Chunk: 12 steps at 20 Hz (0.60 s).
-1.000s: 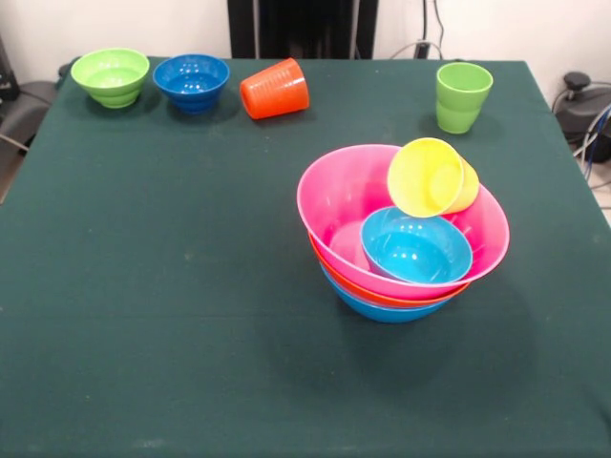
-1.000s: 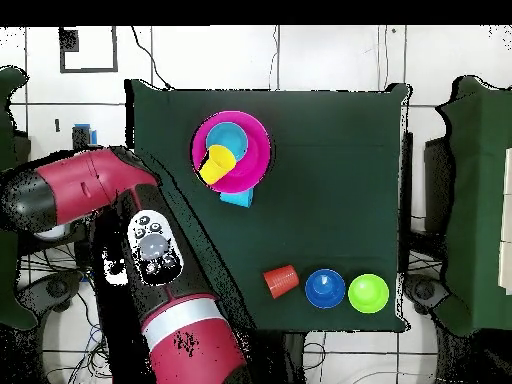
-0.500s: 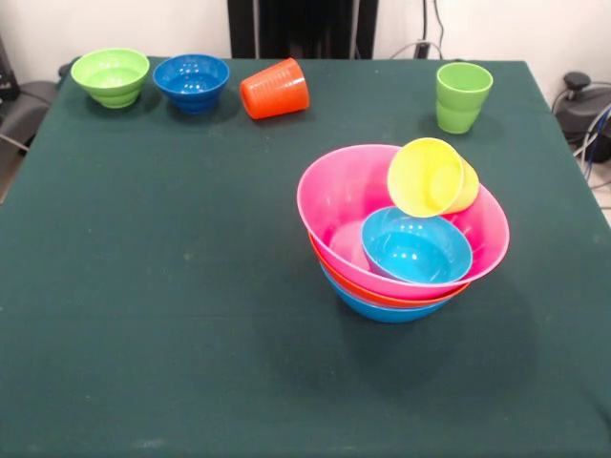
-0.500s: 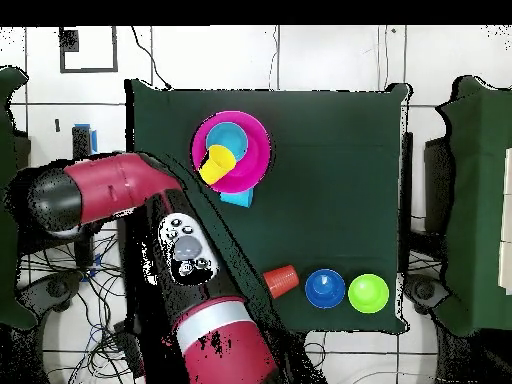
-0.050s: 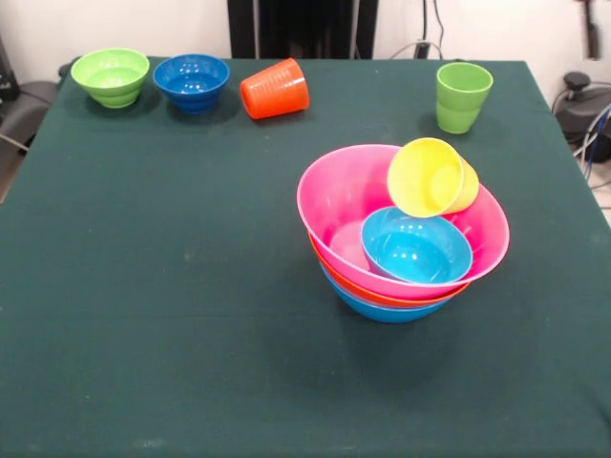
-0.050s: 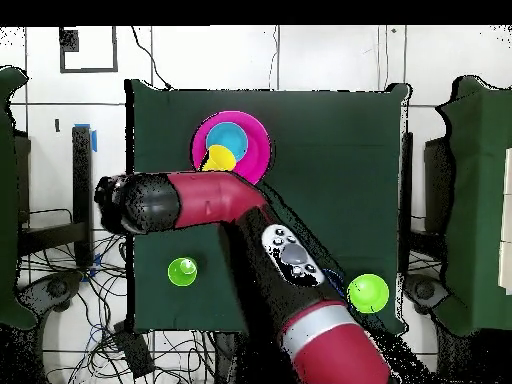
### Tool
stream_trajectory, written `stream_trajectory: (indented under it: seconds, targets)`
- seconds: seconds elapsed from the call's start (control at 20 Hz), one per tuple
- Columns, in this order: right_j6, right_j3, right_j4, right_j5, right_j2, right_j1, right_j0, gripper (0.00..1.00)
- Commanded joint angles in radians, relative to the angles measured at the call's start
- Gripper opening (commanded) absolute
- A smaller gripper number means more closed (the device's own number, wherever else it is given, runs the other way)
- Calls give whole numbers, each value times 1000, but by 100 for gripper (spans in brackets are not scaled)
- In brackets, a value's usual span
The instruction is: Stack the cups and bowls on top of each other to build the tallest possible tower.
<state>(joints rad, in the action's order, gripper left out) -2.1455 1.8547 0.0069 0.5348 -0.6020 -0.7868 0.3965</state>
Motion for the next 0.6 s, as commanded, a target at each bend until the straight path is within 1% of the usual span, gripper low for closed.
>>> stream_trajectory:
  seconds: [0.05,0.35,0.45,0.6]
  targets:
    - [158,197,-86,-28,-148,19,121,100]
    - [215,204,-158,1,-193,56,219,100]
    - [220,202,-186,7,-207,66,239,100]
    - [254,174,-253,20,-227,65,256,100]
